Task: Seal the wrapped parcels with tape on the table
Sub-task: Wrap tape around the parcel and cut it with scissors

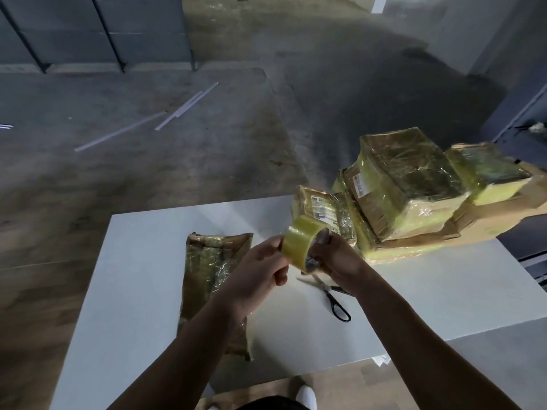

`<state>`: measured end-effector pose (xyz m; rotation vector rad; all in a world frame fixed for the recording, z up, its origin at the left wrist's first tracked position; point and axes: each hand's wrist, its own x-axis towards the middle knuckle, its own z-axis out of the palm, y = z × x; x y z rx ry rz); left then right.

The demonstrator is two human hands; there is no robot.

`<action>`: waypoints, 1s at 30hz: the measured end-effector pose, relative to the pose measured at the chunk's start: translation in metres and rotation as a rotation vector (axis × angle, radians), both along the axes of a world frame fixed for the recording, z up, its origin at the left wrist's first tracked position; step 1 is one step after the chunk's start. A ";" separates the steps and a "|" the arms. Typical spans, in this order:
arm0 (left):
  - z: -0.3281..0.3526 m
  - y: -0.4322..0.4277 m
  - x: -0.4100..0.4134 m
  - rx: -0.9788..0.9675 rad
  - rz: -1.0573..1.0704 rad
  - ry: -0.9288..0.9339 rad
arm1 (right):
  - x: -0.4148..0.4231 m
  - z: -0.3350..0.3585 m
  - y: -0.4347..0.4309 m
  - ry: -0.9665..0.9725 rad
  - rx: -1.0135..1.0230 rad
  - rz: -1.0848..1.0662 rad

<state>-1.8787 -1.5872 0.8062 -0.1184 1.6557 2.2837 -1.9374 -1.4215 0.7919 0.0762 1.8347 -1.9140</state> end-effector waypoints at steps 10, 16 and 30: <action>-0.012 0.033 -0.009 -0.206 0.118 0.078 | -0.014 -0.009 -0.001 -0.481 -0.288 -0.043; -0.009 0.040 -0.006 -0.161 0.198 0.035 | -0.020 -0.011 0.004 -0.498 -0.204 0.058; 0.000 0.008 -0.025 0.083 0.301 -0.266 | -0.020 -0.012 -0.019 0.101 0.510 -0.038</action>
